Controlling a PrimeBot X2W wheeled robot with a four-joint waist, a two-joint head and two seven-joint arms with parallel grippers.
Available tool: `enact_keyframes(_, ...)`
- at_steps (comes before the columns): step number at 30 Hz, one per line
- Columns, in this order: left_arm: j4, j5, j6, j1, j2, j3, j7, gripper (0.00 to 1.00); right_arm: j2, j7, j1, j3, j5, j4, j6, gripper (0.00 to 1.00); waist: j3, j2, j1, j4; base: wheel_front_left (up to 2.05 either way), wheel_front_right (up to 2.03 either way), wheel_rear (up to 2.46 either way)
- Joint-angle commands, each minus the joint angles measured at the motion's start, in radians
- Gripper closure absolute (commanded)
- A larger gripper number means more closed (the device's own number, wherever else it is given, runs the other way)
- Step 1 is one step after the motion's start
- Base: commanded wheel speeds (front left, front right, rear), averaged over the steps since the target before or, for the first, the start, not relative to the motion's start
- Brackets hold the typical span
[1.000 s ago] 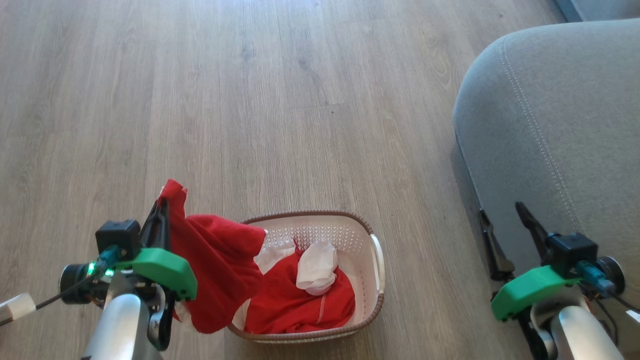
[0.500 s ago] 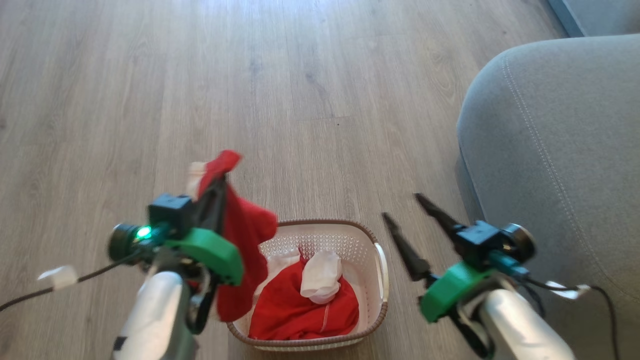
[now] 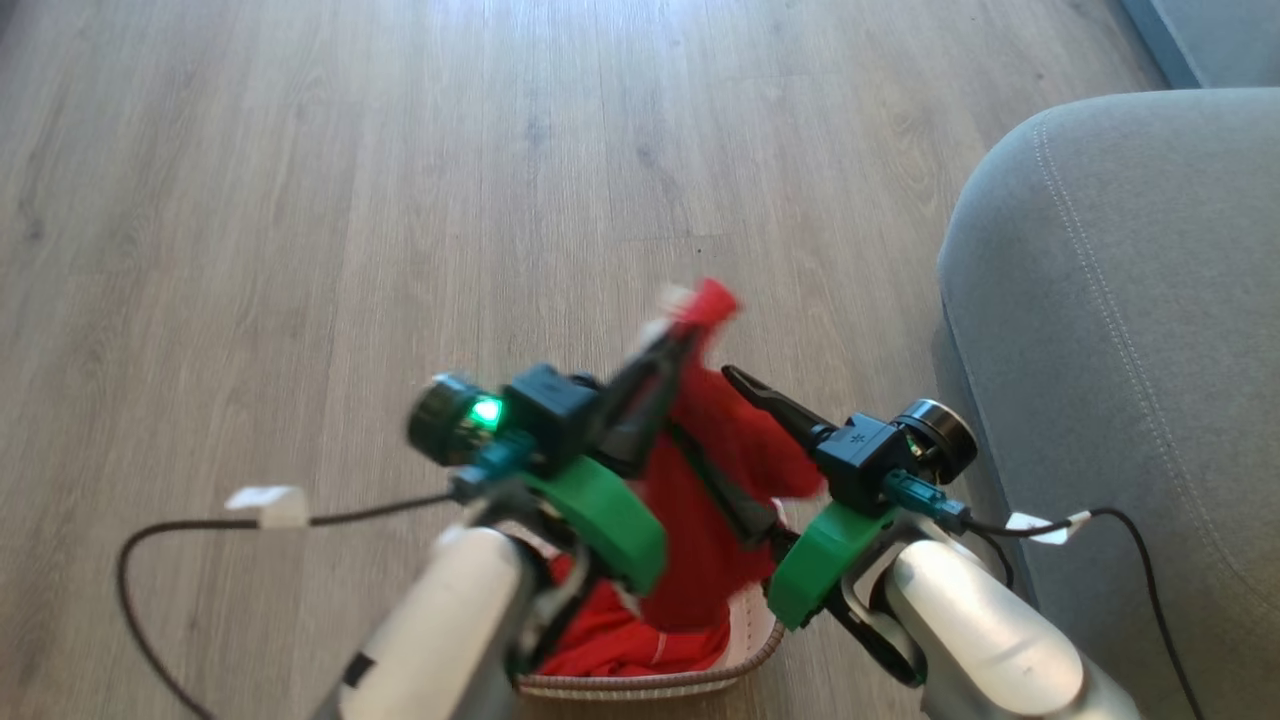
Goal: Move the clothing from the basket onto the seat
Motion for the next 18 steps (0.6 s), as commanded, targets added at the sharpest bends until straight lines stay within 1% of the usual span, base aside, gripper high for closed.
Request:
enact_keyframes(1,-0.062,-0.011,0.016,-0.066,0.0,0.003,0.003,1.0,0.018,-0.009,-0.039,0.011,0.01,-0.019,0.0,0.0,0.001,0.0,0.0,0.002,0.0,0.0,0.0)
enact_keyframes(4,-0.105,-0.033,0.039,-0.074,0.0,-0.06,0.014,1.0,0.024,-0.009,-0.045,0.011,0.02,0.005,0.0,0.0,0.001,0.0,0.0,0.006,0.0,0.0,0.0)
enact_keyframes(5,-0.113,-0.039,0.048,-0.076,0.0,-0.073,0.017,1.0,0.027,-0.009,-0.043,0.012,0.03,0.013,0.0,0.67,0.001,0.0,0.0,0.006,0.0,0.0,0.0)
enact_keyframes(6,-0.118,-0.043,0.055,-0.077,0.0,-0.082,0.019,1.0,0.027,-0.009,-0.042,0.015,0.04,0.021,0.0,1.0,0.001,0.0,0.0,0.007,0.0,0.0,0.0)
enact_keyframes(8,-0.117,-0.048,0.067,-0.079,0.0,-0.09,0.02,1.0,0.024,-0.009,-0.039,0.019,0.056,0.027,0.0,1.0,0.001,0.0,0.0,0.005,0.0,0.0,0.0)
enact_keyframes(9,-0.113,-0.049,0.073,-0.08,0.0,-0.089,0.019,0.86,0.022,-0.009,-0.038,0.017,0.063,0.027,0.0,1.0,0.002,0.0,0.0,0.003,0.0,0.0,0.0)
enact_keyframes(10,-0.108,-0.05,0.079,-0.079,0.0,-0.085,0.015,0.65,0.019,-0.009,-0.036,0.015,0.068,0.026,0.0,1.0,0.001,0.0,0.0,-0.001,0.0,0.0,0.0)
enact_keyframes(11,-0.104,-0.049,0.085,-0.077,0.0,-0.081,0.008,0.51,0.016,-0.009,-0.034,0.009,0.073,0.022,0.0,1.0,0.001,0.0,0.0,-0.005,0.0,0.0,0.0)
enact_keyframes(12,-0.097,-0.05,0.089,-0.074,0.002,-0.078,0.004,0.13,0.012,-0.009,-0.031,0.002,0.077,0.015,0.0,1.0,0.001,0.0,0.0,-0.01,0.0,0.0,0.0)
enact_keyframes(13,-0.089,-0.053,0.09,-0.069,0.003,-0.077,0.002,0.0,0.007,-0.009,-0.028,-0.008,0.08,0.008,0.0,1.0,0.0,0.0,0.0,-0.015,0.0,0.0,0.0)
enact_keyframes(18,-0.03,-0.056,0.101,-0.04,0.016,-0.066,-0.043,0.0,-0.027,-0.009,-0.014,-0.063,0.084,-0.042,0.0,1.0,-0.001,0.0,0.0,-0.063,0.0,0.0,0.0)
